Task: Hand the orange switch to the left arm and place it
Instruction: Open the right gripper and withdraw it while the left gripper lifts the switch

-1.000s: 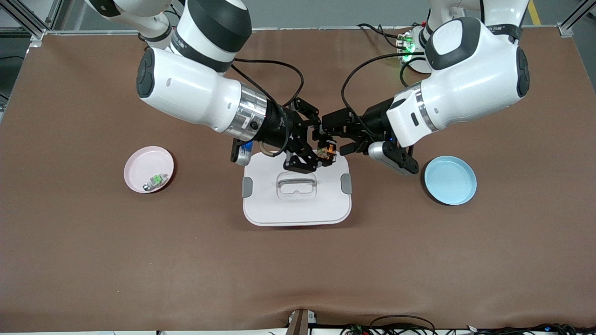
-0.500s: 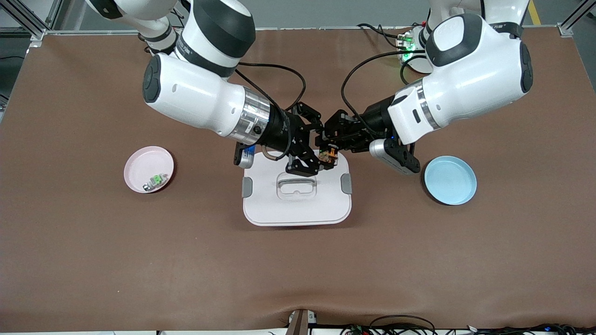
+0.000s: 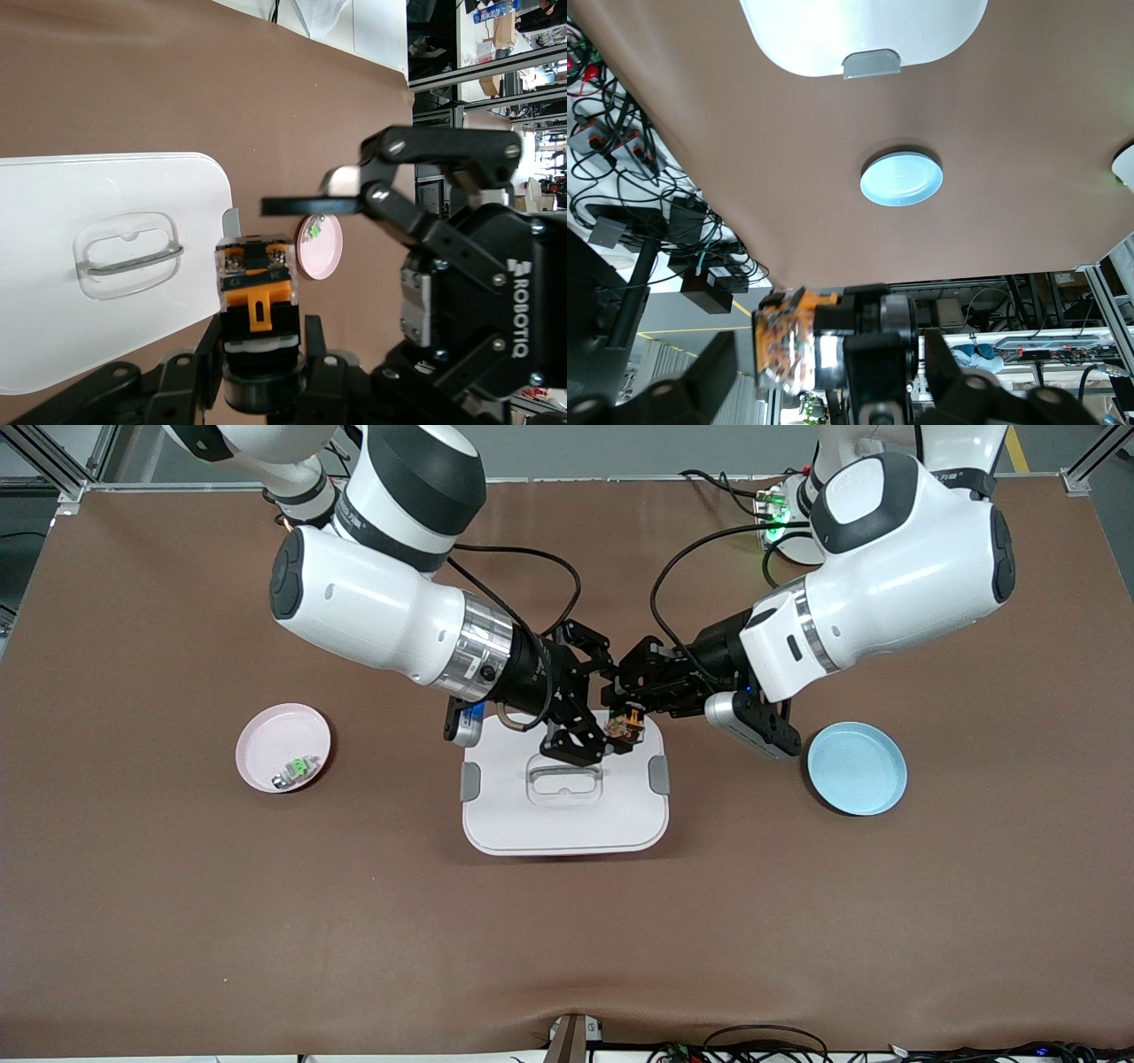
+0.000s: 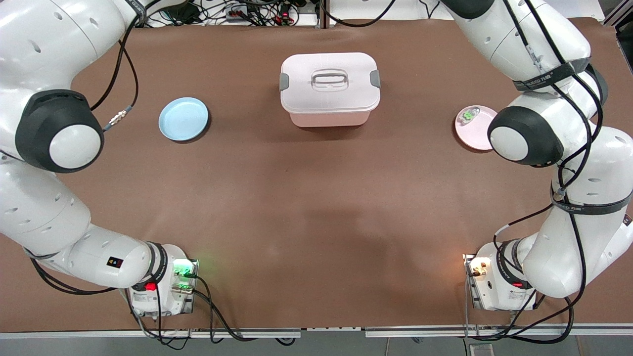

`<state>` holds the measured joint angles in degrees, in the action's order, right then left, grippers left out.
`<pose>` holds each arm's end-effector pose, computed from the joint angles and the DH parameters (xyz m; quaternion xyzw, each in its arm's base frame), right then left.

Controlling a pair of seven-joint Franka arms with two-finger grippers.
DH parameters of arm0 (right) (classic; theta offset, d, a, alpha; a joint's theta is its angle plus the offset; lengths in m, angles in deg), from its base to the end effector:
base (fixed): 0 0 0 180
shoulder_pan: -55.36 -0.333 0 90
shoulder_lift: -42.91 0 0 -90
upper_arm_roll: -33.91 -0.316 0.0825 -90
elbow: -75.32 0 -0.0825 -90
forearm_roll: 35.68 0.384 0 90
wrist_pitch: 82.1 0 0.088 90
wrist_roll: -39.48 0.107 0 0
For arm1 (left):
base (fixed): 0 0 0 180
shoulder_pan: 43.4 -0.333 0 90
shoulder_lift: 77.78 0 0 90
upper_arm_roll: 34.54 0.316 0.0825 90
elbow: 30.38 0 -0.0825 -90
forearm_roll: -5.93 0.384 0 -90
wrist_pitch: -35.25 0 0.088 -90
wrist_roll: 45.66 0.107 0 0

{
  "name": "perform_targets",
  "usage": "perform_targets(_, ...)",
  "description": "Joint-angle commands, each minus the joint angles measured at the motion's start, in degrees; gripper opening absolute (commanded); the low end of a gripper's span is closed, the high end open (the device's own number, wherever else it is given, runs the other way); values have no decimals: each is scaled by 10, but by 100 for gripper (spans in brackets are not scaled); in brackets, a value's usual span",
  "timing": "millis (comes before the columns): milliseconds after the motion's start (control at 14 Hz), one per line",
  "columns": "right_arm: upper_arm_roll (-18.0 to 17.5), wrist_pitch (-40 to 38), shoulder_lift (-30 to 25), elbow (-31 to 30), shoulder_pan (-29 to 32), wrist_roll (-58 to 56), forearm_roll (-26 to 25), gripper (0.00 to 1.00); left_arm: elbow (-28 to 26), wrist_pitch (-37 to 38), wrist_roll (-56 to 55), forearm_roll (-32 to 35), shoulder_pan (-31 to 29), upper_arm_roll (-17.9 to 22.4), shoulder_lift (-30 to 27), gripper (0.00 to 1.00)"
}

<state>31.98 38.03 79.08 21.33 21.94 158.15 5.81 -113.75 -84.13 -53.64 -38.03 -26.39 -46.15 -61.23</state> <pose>0.6129 0.4618 0.5850 -0.6071 0.6710 0.2867 0.3146 0.5908 -0.3399 0.5752 0.9117 -0.0307 0.0305 0.4085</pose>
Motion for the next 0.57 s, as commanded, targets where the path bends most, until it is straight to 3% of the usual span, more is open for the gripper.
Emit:
perform_targets(0,3,-1,9,21,-1,6,7,100,1,2,9,5,-2,0,-1,0)
perform_targets(214,3,-10,7,21,7,-12,4,100,1,2,8,5,-4,0,-2,0)
perform_targets(500,-1,-96,-5,21,43,-87,4,100,-1,12,10,10,-15,4,-14,0)
